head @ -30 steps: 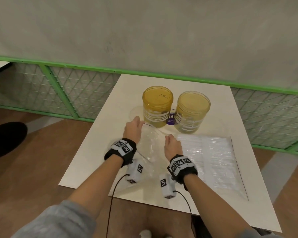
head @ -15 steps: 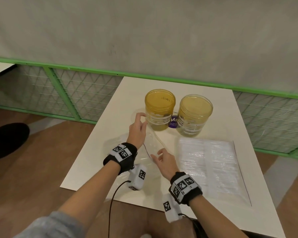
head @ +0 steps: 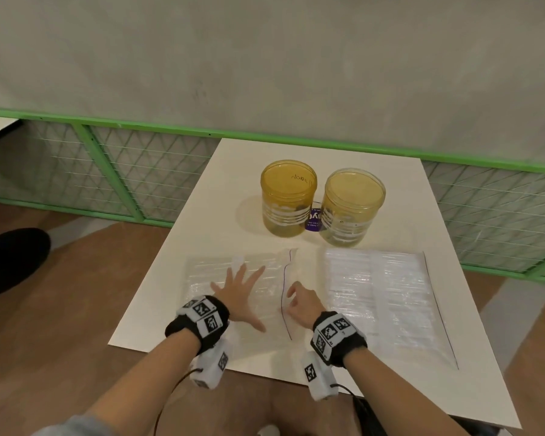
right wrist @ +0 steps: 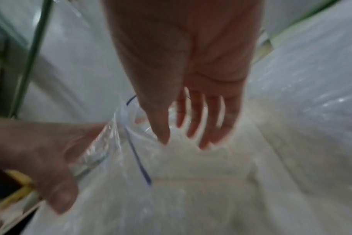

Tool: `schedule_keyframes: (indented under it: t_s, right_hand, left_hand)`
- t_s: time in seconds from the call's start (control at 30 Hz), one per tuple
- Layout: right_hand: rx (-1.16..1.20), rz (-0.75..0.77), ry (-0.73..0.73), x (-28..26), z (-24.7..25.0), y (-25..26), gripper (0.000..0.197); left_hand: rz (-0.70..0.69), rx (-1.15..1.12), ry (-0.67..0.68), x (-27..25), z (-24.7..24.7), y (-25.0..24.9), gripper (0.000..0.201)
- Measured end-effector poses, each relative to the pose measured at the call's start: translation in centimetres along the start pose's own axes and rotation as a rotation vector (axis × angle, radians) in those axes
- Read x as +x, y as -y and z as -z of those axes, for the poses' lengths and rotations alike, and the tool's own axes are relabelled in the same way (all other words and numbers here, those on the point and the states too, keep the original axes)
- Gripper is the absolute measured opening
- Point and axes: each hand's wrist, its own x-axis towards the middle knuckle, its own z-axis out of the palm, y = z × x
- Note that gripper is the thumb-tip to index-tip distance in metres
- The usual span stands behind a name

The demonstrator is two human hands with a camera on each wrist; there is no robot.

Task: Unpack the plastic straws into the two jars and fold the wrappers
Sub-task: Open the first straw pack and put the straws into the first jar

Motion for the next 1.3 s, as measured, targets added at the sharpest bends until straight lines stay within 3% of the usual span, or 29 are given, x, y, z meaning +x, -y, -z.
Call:
schedule_keyframes:
  t_s: [0.07, 0.13, 0.2, 0.3, 0.43, 0.53, 0.57, 0.63, 0.73, 0.87, 1.0, 1.1, 1.23, 1.3]
  right_hand:
    - [-0.045, 0.237, -0.108, -0.3, -0.2, 0.0, 0.011]
    - [-0.088, 0.423, -0.158, -0.5, -0.9, 0.1, 0.013]
    - [-0.197, 0.488, -0.277, -0.2, -1.4, -0.2, 0.026]
    - [-0.229, 0.569, -0.457, 0.0, -1.3, 0.0, 0.028]
    - [-0.159, 0.732, -0.442, 0.4, -1.2, 0.5, 0.035]
    - [-0.099, 0.634, -0.157, 0.9, -1.4, 0.7, 0.039]
    - [-0.140, 0.572, -0.040, 1.0, -1.5, 0.9, 0.043]
    - [-0.351, 0.585, 0.055, 1.7, -1.5, 1.1, 0.050]
    - [-0.583, 0.607, 0.091, 2.4, -1.2, 1.8, 0.041]
    - [-0.416, 0.585, 0.179, 1.8, -1.1, 2.3, 0.039]
    - [-0.241, 0.458, 0.210, 1.8, -1.4, 1.9, 0.031]
    - [-0.236, 0.432, 0.260, 1.7, -1.6, 2.4, 0.022]
    - [-0.278, 0.398, 0.310, 1.7, -2.0, 2.8, 0.038]
    - [-0.300, 0.347, 0.320, 2.0, -1.9, 2.9, 0.032]
  left_hand:
    - [0.025, 0.080, 0.032, 0.6, -1.4, 0.4, 0.131]
    - [0.013, 0.046, 0.010, 1.3, -1.7, 1.1, 0.124]
    - [-0.028, -0.075, -0.021, 1.8, -1.1, 1.7, 0.111]
    - [-0.055, -0.179, -0.083, 2.1, 0.1, 2.6, 0.099]
    - [-0.045, -0.272, -0.099, 2.6, 0.8, 2.5, 0.082]
    - [-0.044, -0.283, -0.101, 2.6, 0.9, 2.2, 0.068]
    - [-0.044, -0.283, -0.100, 2.6, 0.9, 2.1, 0.065]
    - [-0.044, -0.261, -0.093, 2.7, 0.7, 1.8, 0.061]
    - [-0.041, -0.242, -0.086, 2.9, 0.7, 1.9, 0.062]
    - [-0.034, -0.250, -0.086, 3.2, 0.6, 2.3, 0.060]
    - [-0.023, -0.210, -0.071, 3.2, 0.7, 2.0, 0.062]
    - [-0.021, -0.183, -0.068, 3.1, 0.8, 1.9, 0.063]
    - [-0.024, -0.151, -0.074, 3.1, 0.6, 1.9, 0.064]
    - [-0.025, -0.170, -0.076, 3.1, 0.6, 1.9, 0.063]
